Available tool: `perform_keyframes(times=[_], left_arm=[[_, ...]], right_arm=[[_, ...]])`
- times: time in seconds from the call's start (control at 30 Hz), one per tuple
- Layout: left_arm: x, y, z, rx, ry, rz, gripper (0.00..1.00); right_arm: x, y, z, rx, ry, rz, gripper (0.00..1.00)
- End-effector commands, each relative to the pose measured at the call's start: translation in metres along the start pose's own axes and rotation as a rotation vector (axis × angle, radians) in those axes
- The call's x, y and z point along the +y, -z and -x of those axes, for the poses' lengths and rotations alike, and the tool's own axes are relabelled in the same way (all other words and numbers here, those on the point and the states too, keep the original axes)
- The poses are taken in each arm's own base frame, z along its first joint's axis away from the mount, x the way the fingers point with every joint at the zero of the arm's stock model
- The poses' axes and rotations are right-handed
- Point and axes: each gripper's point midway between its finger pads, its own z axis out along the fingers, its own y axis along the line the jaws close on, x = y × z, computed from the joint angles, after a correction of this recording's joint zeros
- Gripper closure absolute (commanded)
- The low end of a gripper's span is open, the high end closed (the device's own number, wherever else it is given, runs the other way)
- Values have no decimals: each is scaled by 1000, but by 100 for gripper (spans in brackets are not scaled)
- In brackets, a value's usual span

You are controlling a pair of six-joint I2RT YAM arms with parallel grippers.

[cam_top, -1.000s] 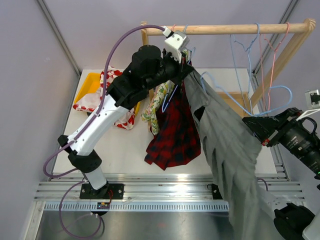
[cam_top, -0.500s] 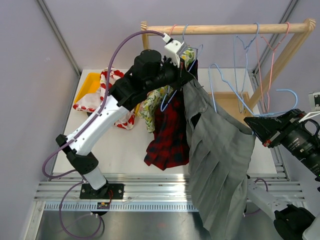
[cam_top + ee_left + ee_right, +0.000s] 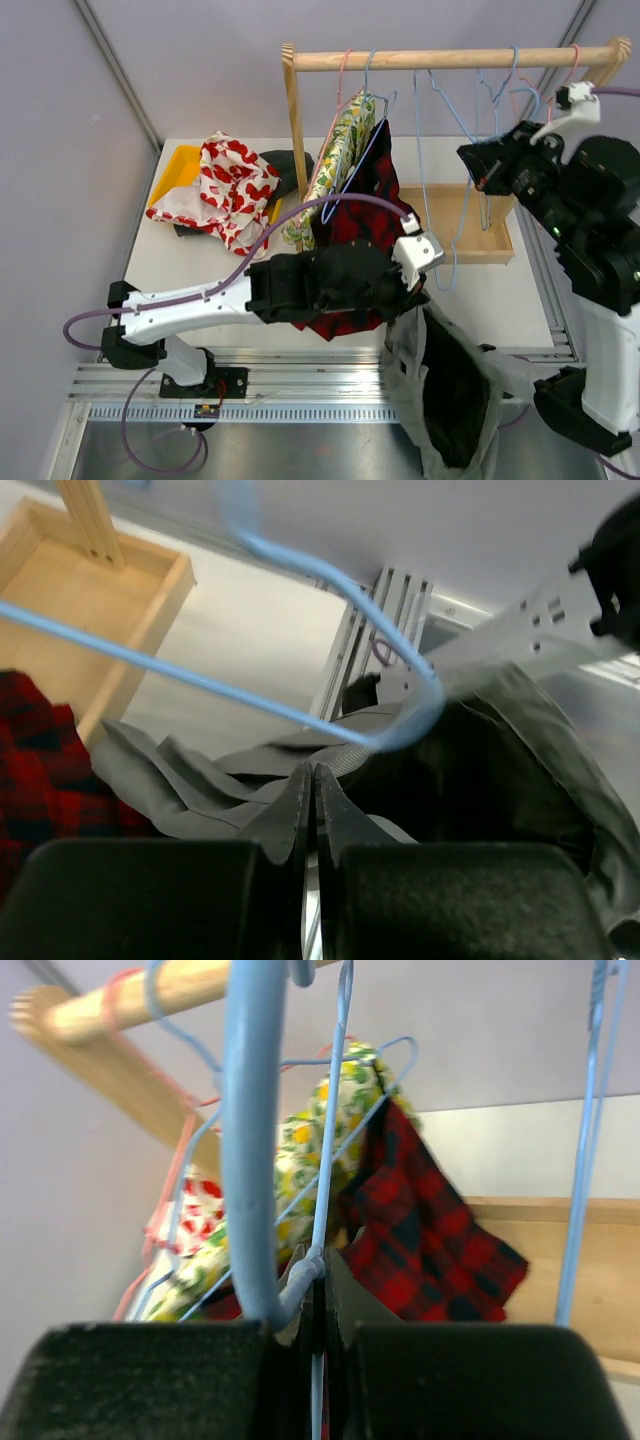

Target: Remove the skirt from the hanger

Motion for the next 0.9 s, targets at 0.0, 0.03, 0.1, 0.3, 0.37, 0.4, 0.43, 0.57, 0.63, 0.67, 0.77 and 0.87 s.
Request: perform_keyframes(times=[0.0,0.03,0.1,0.3,0.37,0.4,0.43,0.57,0.63,0.67,0.77,0.87], left_arm=[[5,34,17,-123,40,138,100],[9,41,5,-91,34,172,100],[16,61,-7,-88,49,234,100],[25,98,-40,-90,129,280,100],[24,102,-44,-101,152,284,100],[25,106,-47,-105,157,288,100],[24,107,-47,-108,163,291,100],[19,117,-45,-114,169,309,100],[25,123,-46,-100,159,347,100],[22,127,-37,-110,159,344,100],[22,137,-26,-115,135,363,100],[26,143,-26,-102,112,393,100]], right_arm=[[-10,-24,32,-102,86,-85,100],[-15,-36,29,-89,102,-112,100],[-24,-41,39,-117,141,-166,100],[-31,-65,70,-186,211,-256,100],[-32,-79,75,-195,214,-273,100],[-33,-90,73,-186,217,-278,100],[-33,-96,73,-188,217,-275,100],[-33,-125,64,-162,217,-274,100],[-37,-140,56,-140,211,-284,100],[-38,-145,53,-133,208,-290,100],[-43,-158,43,-115,202,-297,100],[-48,-168,35,-98,190,-306,100]])
